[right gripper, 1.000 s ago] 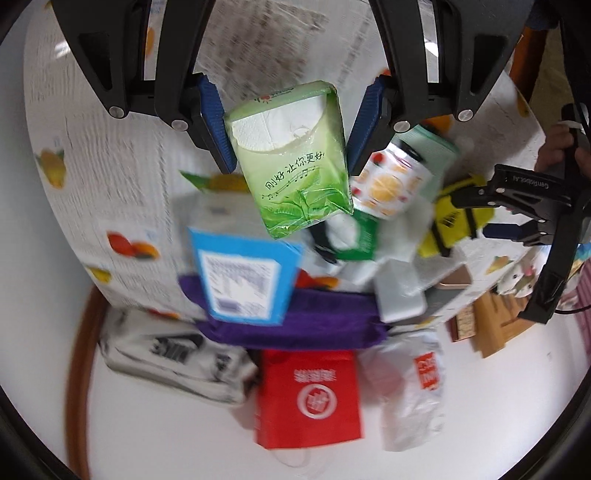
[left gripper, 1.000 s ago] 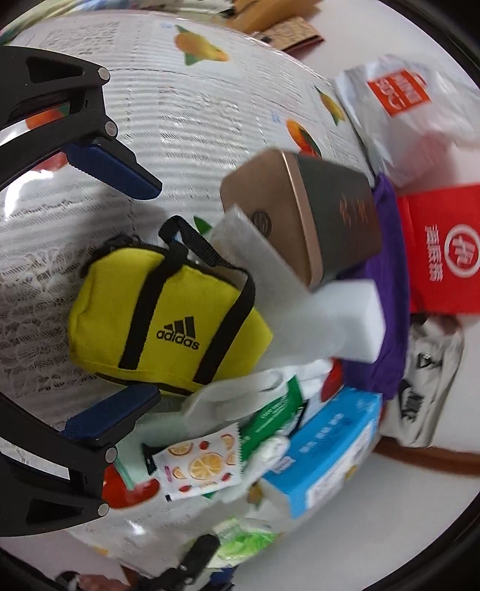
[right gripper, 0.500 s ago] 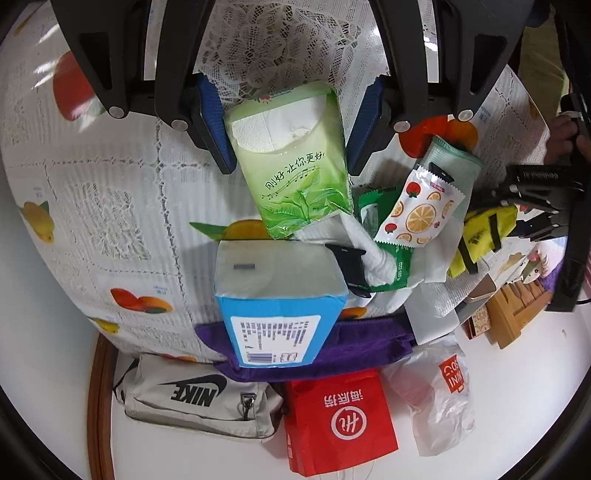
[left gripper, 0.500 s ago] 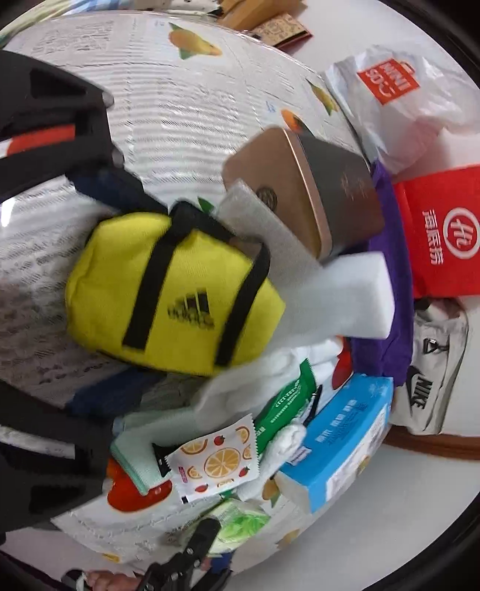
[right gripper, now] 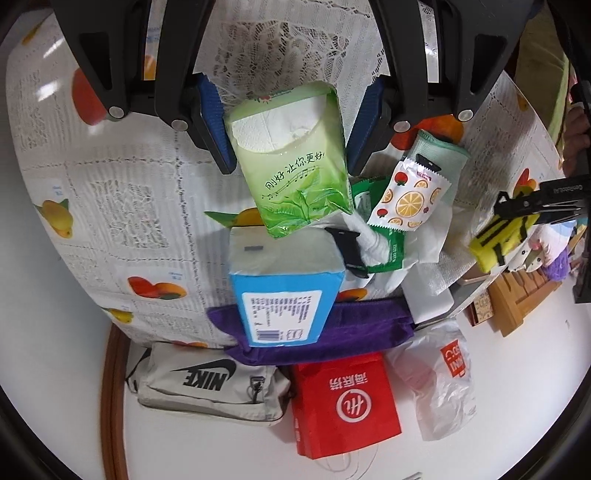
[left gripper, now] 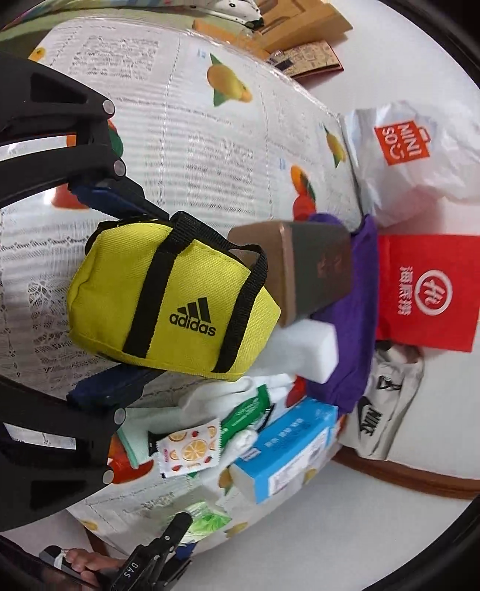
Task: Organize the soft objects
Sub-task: 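Carry the pouch with the left gripper while the right carries the tissue pack onto the purple towel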
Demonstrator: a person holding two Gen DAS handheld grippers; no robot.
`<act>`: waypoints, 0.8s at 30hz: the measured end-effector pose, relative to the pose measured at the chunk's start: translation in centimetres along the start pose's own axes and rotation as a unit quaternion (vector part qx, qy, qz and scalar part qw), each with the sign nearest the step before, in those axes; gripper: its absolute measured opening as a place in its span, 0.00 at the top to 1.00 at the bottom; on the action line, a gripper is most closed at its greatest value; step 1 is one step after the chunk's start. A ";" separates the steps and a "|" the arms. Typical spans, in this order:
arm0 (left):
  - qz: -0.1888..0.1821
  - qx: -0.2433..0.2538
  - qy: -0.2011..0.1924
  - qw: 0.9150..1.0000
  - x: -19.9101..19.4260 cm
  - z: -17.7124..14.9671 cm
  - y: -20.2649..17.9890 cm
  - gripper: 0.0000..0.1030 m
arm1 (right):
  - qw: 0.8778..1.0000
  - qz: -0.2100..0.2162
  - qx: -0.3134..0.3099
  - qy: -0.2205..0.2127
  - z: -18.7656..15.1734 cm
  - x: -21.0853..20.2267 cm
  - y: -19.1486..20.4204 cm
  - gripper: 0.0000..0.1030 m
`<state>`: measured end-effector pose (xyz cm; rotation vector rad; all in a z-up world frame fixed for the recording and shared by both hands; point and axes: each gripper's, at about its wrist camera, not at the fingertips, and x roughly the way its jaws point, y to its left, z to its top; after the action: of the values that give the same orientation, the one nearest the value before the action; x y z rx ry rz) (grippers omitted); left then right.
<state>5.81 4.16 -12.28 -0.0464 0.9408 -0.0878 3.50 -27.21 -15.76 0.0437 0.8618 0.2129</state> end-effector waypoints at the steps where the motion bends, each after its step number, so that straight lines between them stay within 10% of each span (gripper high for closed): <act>1: 0.000 -0.003 -0.002 1.000 -0.1 0.3 0.1 0.33 | 1.000 -0.001 0.002 -0.002 0.1 -0.2 -0.1 0.41; 24: -0.004 -0.052 -0.043 0.998 -2.1 9.3 1.4 0.33 | 0.999 0.022 0.006 -0.047 11.0 -2.1 1.6 0.41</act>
<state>12.21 5.74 -5.20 -0.1492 0.8582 -0.0431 10.25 -25.54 -6.85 0.0839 0.7691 0.2457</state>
